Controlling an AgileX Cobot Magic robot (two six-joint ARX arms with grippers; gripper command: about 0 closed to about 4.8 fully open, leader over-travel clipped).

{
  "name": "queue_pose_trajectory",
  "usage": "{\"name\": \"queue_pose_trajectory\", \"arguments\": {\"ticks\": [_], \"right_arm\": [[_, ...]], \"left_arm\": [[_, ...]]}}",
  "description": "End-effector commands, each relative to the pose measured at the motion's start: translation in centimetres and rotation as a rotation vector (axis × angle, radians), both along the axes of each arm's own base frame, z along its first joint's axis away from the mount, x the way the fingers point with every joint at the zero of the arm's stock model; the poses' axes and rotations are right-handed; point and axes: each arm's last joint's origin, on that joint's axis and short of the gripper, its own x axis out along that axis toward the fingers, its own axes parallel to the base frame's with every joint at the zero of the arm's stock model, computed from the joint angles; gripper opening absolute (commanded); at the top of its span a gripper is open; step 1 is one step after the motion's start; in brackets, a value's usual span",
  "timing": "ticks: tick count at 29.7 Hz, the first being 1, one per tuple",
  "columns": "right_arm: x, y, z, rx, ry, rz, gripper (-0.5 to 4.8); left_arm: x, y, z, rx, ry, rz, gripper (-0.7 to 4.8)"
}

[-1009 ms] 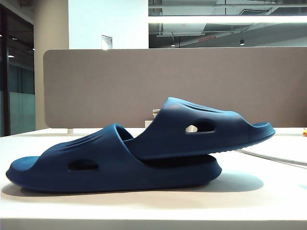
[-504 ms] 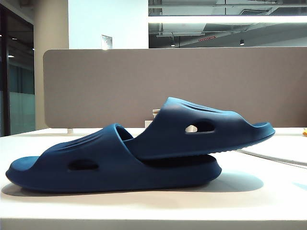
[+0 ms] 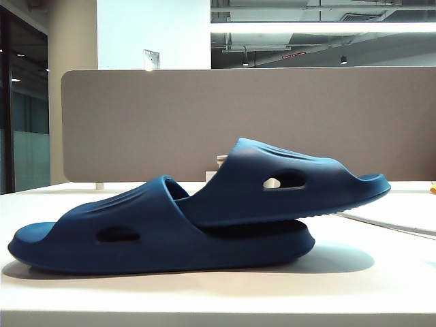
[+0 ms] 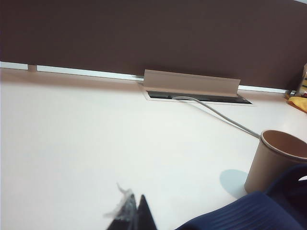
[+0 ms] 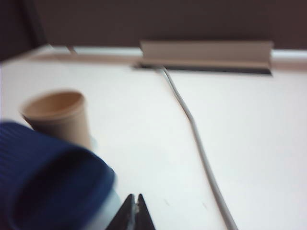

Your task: Interlock the pair of blue slippers on the table with their fronts facing up.

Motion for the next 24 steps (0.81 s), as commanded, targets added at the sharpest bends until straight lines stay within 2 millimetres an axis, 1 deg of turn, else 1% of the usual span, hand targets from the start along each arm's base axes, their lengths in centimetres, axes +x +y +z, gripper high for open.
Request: {"name": "queue_pose_trajectory", "arguments": {"ticks": [1, 3, 6, 11, 17, 19, 22, 24], "right_arm": [[-0.1, -0.2, -1.0, -0.061, 0.089, -0.066, -0.05], [-0.1, -0.3, -1.3, -0.076, 0.118, -0.073, -0.05], [-0.1, -0.3, -1.4, -0.077, 0.122, -0.073, -0.05], [-0.1, -0.3, -1.4, -0.077, 0.122, -0.071, -0.05], [-0.2, -0.3, -1.5, -0.084, 0.135, -0.069, -0.05], [-0.2, -0.2, -1.5, -0.081, 0.135, -0.044, -0.05], [-0.2, 0.0, -1.4, -0.071, 0.128, 0.025, -0.05], [-0.2, 0.0, -1.4, -0.069, 0.127, 0.036, -0.05]], "left_arm": [[0.0, 0.0, -0.2, 0.026, 0.017, 0.003, -0.06], [0.0, 0.0, -0.8, 0.069, 0.068, 0.008, -0.06], [-0.1, 0.1, -1.5, 0.086, 0.138, 0.019, -0.06], [-0.1, 0.1, -1.8, 0.115, 0.159, 0.015, -0.06], [-0.1, 0.0, -1.7, 0.163, 0.141, -0.002, -0.06], [-0.1, 0.0, -1.7, 0.176, 0.134, -0.022, -0.06], [-0.2, -0.3, -1.4, 0.205, 0.082, -0.108, -0.06], [-0.2, -0.2, -1.4, 0.196, 0.084, -0.106, -0.06]]}}
